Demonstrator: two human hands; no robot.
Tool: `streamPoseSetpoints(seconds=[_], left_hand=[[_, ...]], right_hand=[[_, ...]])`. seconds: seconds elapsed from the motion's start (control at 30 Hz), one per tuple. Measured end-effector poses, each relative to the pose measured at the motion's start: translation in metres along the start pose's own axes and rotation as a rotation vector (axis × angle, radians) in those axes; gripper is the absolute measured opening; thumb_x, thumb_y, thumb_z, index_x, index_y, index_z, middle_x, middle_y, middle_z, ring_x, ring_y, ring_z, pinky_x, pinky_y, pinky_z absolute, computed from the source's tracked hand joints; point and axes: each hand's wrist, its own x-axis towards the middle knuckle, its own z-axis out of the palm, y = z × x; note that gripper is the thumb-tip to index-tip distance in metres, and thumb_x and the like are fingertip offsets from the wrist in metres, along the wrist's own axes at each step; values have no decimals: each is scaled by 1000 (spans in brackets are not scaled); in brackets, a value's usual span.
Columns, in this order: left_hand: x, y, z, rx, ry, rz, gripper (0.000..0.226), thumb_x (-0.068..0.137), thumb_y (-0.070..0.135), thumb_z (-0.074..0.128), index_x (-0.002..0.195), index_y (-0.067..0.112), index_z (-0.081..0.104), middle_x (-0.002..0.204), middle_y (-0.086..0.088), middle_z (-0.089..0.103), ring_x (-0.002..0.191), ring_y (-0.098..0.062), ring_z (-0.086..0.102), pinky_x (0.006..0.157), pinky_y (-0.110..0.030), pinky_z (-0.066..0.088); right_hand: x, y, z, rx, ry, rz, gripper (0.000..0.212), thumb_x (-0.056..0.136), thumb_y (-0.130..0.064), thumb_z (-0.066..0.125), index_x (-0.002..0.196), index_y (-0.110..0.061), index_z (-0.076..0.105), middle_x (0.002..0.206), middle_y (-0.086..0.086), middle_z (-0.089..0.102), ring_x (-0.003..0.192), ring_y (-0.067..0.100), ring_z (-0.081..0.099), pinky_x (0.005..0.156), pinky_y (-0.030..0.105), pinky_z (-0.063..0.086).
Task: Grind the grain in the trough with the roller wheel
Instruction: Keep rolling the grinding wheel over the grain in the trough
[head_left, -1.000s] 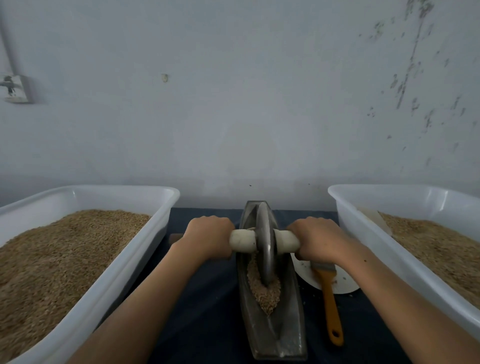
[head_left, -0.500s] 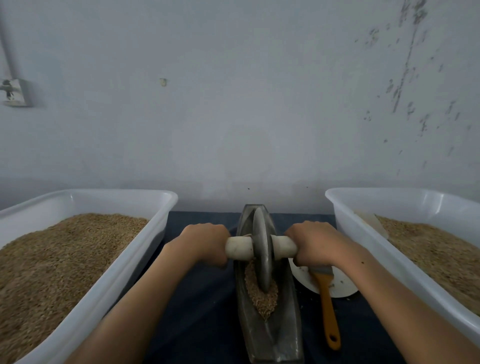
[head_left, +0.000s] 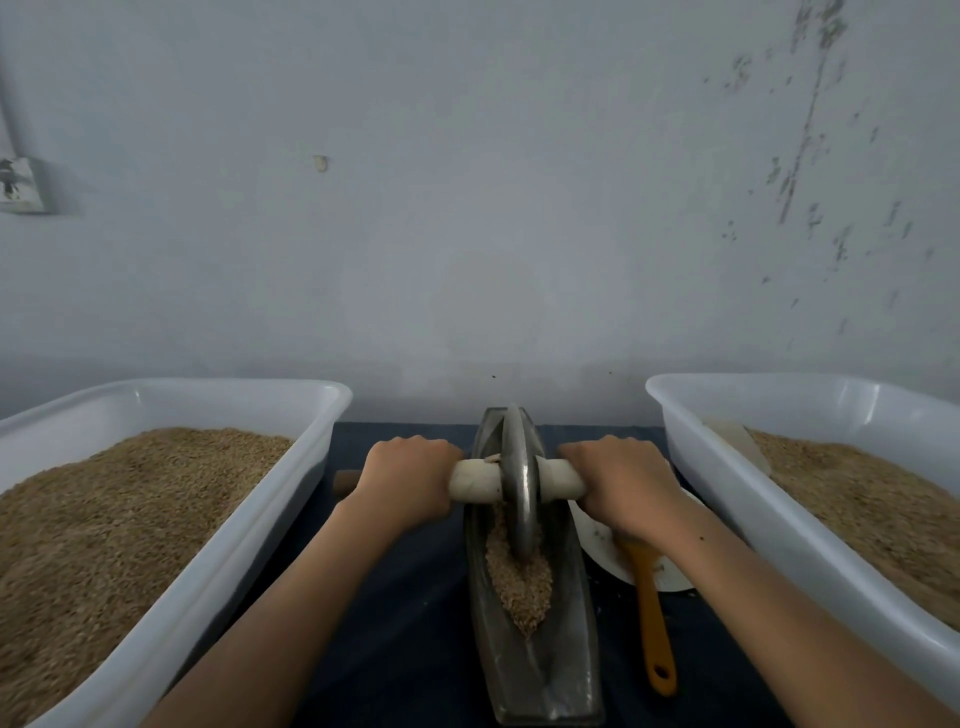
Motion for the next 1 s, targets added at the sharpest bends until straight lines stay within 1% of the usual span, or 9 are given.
streamPoseSetpoints(seconds=[0.17, 0.27, 0.37, 0.53, 0.63, 0.7, 0.77, 0.9, 1.0], left_hand=[[-2, -2, -11, -82, -262, -5, 42, 77, 34, 69, 116, 23, 57, 102, 1, 63, 91, -18, 59, 72, -31, 41], [-3, -2, -13, -120, -326, 1, 43, 77, 31, 70, 117, 23, 57, 98, 3, 61, 90, -18, 58, 74, -31, 42], [-3, 1, -10, -75, -213, -10, 37, 79, 31, 68, 114, 24, 58, 98, 3, 62, 88, -17, 58, 71, -30, 41], [-5, 4, 1, 0, 113, -13, 22, 86, 32, 57, 107, 26, 55, 102, 2, 63, 94, -21, 60, 69, -30, 36], [-5, 2, 2, -2, 131, 6, 22, 87, 33, 57, 107, 25, 53, 102, 2, 63, 93, -20, 60, 69, -30, 36], [-5, 2, 1, 8, 77, 7, 26, 85, 32, 59, 110, 25, 55, 103, 2, 63, 94, -19, 60, 70, -30, 37], [-5, 2, -2, -3, -35, 7, 33, 82, 32, 63, 113, 23, 57, 105, 0, 64, 95, -19, 60, 71, -30, 39], [-4, 0, -9, -69, -251, 0, 43, 77, 31, 71, 117, 21, 57, 107, -2, 64, 97, -20, 60, 73, -30, 42], [-4, 0, -10, -76, -273, -6, 44, 77, 31, 72, 117, 20, 57, 108, -2, 63, 97, -20, 59, 74, -30, 42]], right_hand=[[1, 4, -12, 17, -232, -67, 24, 80, -22, 63, 104, -24, 60, 86, -5, 60, 77, 16, 58, 56, 26, 35], [2, 4, -15, 30, -290, -73, 26, 79, -23, 65, 104, -24, 60, 83, -5, 59, 76, 14, 58, 54, 24, 35], [1, 2, -11, 45, -244, -44, 24, 80, -21, 63, 104, -26, 62, 87, -4, 63, 79, 15, 61, 58, 25, 40], [-2, -3, -1, 8, 34, -1, 11, 88, -22, 55, 96, -29, 51, 96, -4, 64, 86, 18, 60, 66, 28, 32], [-3, -4, 0, 7, 74, 16, 13, 89, -22, 55, 98, -29, 49, 96, -4, 63, 86, 19, 59, 67, 29, 31], [-3, -3, -3, 13, 28, -6, 15, 88, -23, 57, 100, -29, 52, 96, -4, 64, 84, 17, 57, 68, 29, 32], [-3, -2, -8, 14, -66, -28, 17, 86, -23, 59, 102, -28, 56, 96, -4, 64, 80, 15, 55, 68, 28, 35], [-1, 1, -18, 20, -280, -73, 21, 81, -22, 62, 102, -23, 60, 85, -3, 60, 75, 15, 56, 55, 25, 35], [-1, 2, -20, 39, -325, -66, 22, 81, -22, 64, 103, -22, 60, 81, -4, 58, 72, 13, 55, 51, 22, 32]])
